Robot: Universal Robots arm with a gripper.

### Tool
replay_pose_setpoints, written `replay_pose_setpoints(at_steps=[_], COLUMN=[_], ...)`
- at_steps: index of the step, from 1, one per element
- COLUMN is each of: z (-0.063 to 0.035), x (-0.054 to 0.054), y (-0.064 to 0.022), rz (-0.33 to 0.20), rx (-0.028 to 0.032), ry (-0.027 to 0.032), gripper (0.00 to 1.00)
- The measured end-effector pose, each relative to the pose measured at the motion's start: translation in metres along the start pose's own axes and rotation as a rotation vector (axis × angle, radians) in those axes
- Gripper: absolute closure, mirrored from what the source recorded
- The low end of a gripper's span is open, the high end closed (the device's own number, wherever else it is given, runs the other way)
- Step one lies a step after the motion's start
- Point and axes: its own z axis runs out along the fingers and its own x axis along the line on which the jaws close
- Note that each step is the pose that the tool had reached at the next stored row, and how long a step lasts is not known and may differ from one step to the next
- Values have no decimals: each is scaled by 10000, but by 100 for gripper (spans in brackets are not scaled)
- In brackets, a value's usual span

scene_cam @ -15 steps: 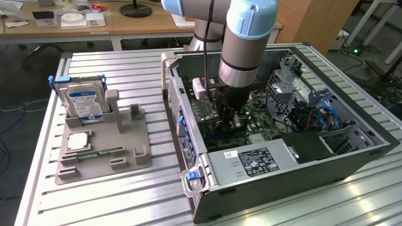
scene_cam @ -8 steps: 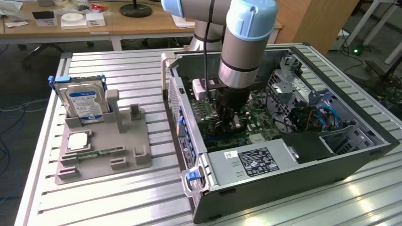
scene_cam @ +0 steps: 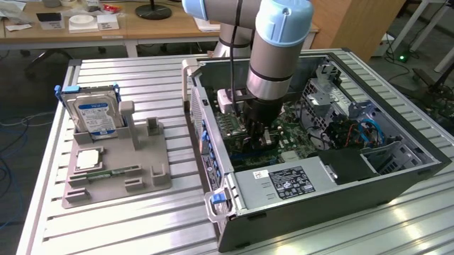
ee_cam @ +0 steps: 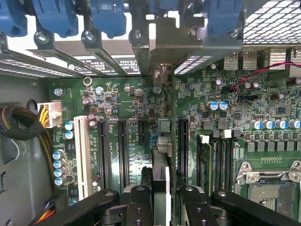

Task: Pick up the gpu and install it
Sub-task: 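Insert the gpu into the slot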

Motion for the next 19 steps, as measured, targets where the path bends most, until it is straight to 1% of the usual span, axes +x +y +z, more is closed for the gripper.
replay_pose_setpoints(at_steps=[10,13,15,17,18,19], z=[4,39,68,71,76,76], x=[2,3,4,3,4,3], y=[20,19,20,21,21,21], rz=[-1,0,0,-1,0,-1], rx=[3,13,13,2,14,4], ry=[1,-9,-3,-11,-16,-24], gripper=[73,73,73,73,73,73])
